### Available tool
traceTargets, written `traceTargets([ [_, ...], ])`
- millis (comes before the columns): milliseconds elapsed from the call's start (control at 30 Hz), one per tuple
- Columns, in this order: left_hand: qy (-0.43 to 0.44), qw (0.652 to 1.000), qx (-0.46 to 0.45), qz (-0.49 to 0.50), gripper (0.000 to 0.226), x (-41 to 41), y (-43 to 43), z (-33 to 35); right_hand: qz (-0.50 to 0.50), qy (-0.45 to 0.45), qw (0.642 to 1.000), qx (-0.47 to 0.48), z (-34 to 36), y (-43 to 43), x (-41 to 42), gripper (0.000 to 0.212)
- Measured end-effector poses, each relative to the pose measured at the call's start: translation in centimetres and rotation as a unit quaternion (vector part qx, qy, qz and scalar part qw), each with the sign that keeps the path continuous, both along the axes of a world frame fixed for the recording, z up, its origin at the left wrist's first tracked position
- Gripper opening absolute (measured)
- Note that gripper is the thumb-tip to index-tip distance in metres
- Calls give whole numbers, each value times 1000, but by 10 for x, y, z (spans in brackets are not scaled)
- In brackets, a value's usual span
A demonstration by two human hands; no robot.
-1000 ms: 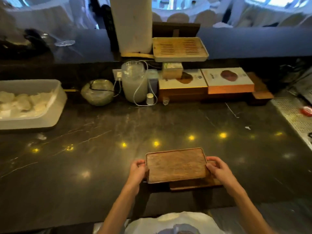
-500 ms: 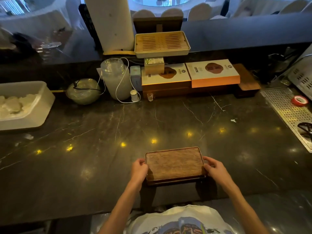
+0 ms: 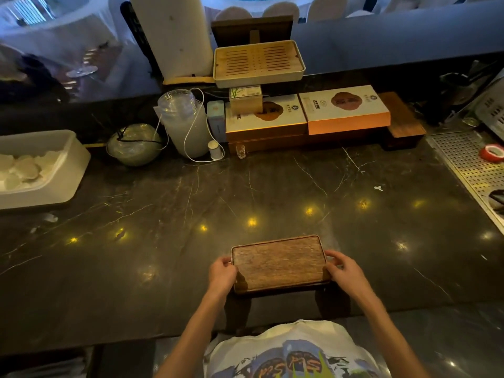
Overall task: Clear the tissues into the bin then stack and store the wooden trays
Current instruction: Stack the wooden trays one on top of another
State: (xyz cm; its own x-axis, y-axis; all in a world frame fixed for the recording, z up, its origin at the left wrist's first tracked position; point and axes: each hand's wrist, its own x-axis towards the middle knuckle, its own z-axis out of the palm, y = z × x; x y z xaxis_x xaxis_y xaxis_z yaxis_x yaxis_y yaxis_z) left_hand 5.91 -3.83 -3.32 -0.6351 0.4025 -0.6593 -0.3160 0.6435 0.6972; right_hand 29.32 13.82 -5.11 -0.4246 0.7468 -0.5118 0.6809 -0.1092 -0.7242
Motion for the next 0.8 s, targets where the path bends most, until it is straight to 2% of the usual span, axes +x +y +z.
traceTargets([
  [267,6,1000,-22,6,17,-7,2,-8,-14,-24,1000,-10,-4,4,3,30],
  [367,17,998,-57,-22,12,-10,3,-13,-6,-85,996,10,-5,10,-2,43],
  [433,-5,997,-65,-34,10,-11,4,-15,-5,-76,997,-28,-7,14,-8,45],
  [500,-33,997,-59,-33,14,-12,6,-17,-5,-51,996,-68,-10,15,-13,42],
  [700,-92,994,-56,-5,21,-16,9,-13,-9,-61,995,-79,-16,19,-23,44],
  [800,-87,994,-60,-18,27,-19,12,-8,-6,-74,993,-91,-12,23,-24,45],
])
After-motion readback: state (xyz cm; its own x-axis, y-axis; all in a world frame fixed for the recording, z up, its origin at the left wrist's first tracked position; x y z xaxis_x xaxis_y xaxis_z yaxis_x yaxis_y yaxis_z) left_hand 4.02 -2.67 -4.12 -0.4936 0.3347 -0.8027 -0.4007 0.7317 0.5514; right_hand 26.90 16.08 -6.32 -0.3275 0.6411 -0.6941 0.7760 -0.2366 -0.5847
